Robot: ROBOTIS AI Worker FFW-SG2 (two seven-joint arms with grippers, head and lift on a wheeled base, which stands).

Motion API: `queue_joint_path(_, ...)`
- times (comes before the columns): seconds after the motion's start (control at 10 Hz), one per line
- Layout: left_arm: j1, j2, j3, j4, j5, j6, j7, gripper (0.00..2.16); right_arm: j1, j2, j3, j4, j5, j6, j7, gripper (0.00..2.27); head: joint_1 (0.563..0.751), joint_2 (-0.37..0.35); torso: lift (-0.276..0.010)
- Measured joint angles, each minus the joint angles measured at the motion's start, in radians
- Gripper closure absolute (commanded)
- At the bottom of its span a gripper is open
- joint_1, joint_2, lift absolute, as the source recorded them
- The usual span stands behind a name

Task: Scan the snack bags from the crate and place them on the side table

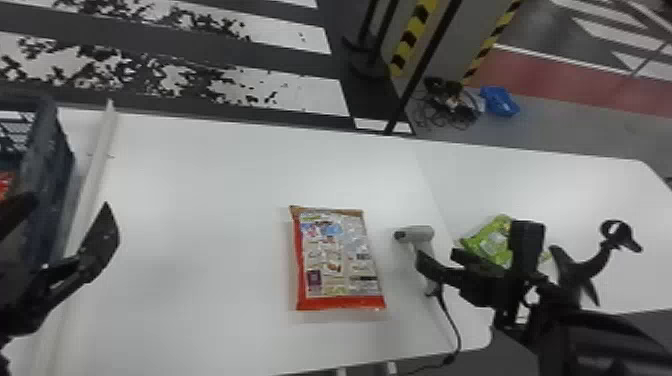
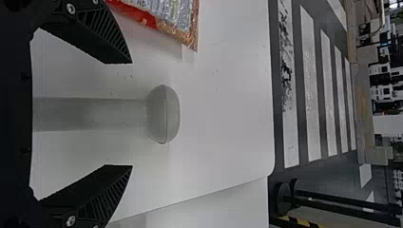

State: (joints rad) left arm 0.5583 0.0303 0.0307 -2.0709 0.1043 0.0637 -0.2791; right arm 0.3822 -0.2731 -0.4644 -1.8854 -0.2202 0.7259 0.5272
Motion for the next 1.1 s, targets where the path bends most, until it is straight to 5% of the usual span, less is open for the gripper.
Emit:
queue_joint_path(0.4,-0.002,0.000,0.000,0.003,0.000,0.000,0.000,0.10,0.003,0.004,-0.054,-0.040,-0.150,0.241,0.159,0.08,0.695,-0.277,-0.095)
queue_joint_path(1.1,-0.012,0.010,0.000,0.017,0.017,0.000,0.000,0.10,-0.100,-0.027,0.102,0.078,-0.038,0.304,0.260,0.08,0.695,-0.195,-0.095)
